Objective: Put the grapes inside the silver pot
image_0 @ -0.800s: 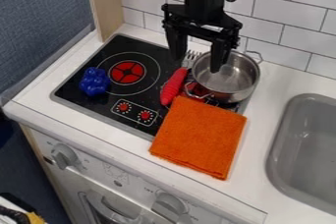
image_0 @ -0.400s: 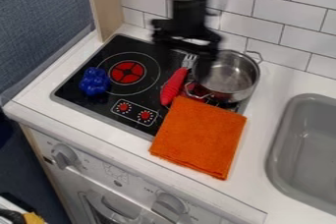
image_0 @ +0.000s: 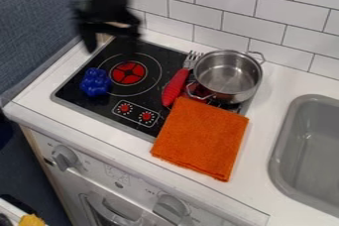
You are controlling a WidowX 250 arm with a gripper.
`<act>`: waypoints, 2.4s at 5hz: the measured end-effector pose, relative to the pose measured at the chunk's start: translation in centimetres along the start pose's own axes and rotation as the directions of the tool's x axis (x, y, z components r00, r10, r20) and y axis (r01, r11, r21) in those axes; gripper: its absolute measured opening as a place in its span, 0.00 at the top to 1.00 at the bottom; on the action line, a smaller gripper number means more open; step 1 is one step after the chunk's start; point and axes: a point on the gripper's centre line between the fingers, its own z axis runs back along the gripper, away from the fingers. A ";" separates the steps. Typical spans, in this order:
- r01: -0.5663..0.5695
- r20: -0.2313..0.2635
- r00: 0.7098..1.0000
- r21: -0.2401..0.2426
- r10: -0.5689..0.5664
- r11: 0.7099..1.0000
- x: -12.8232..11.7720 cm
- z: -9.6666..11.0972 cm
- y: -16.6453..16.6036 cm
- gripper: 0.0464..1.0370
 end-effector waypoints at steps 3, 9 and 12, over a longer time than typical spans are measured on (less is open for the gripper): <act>-0.129 0.097 0.986 -0.050 0.134 0.990 0.3 -4.1 2.5 0.04; -0.040 -0.006 0.999 -0.001 0.040 0.999 2.8 -7.3 -0.9 0.27; 0.112 0.123 0.987 -0.065 -0.103 0.992 7.9 0.5 -8.8 0.27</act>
